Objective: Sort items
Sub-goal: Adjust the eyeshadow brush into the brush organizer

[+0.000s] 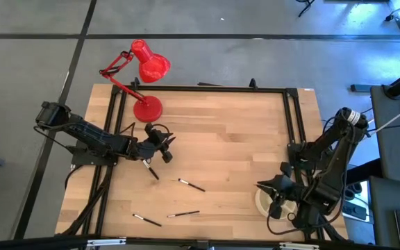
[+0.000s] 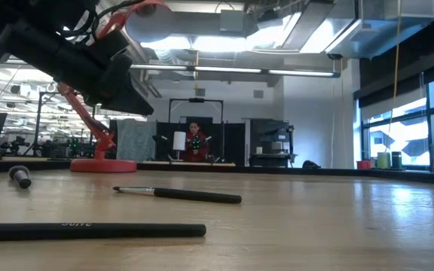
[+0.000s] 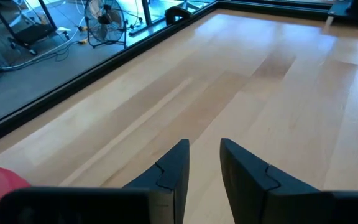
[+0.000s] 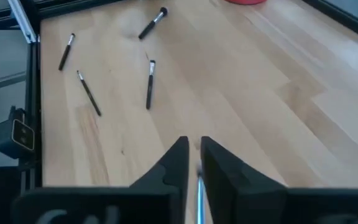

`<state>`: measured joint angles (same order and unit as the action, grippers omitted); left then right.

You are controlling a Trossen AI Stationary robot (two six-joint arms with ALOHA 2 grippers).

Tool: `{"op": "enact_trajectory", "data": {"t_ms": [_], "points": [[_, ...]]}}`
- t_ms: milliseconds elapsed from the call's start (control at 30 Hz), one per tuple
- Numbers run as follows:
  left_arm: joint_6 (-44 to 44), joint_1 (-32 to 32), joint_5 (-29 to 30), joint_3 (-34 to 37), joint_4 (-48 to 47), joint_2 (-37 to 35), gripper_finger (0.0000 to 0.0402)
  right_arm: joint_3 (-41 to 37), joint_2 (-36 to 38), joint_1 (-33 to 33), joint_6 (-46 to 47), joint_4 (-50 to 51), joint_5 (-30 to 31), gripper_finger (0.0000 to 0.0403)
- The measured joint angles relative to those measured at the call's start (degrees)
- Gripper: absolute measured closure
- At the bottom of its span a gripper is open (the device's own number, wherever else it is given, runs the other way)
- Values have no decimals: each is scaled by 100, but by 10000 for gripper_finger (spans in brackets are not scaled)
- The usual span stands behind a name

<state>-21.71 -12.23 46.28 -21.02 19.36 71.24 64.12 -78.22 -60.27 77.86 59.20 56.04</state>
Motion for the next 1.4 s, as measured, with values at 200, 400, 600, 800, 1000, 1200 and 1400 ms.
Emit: {"op": "enact_trajectory", "data": {"t_ms": [200, 400, 600, 800, 1000, 1200, 1400], "points": [[-2, 0, -4, 0, 0, 0, 316, 160, 99, 93, -14, 324, 107, 323], [43, 0, -3, 0, 9, 0, 316, 665, 430, 996, -461, 706, -475, 321], [44, 0, 9, 0, 15, 0, 316, 436, 215, 2480, -1738, 440, -1960, 321], [132, 2, 54, 0, 51, 0, 315, -25, -269, 4161, -2981, -985, -2957, 321], [204, 66, 6, 0, 58, 0, 315, -275, -1259, 4900, -4384, -3421, -4106, 321], [201, 76, -140, 0, 38, 0, 315, -187, -2341, 5265, -4358, -3628, -4612, 321], [243, 76, -140, 0, 19, 0, 315, 68, -2826, 5271, -4339, -3994, -4830, 321]]}}
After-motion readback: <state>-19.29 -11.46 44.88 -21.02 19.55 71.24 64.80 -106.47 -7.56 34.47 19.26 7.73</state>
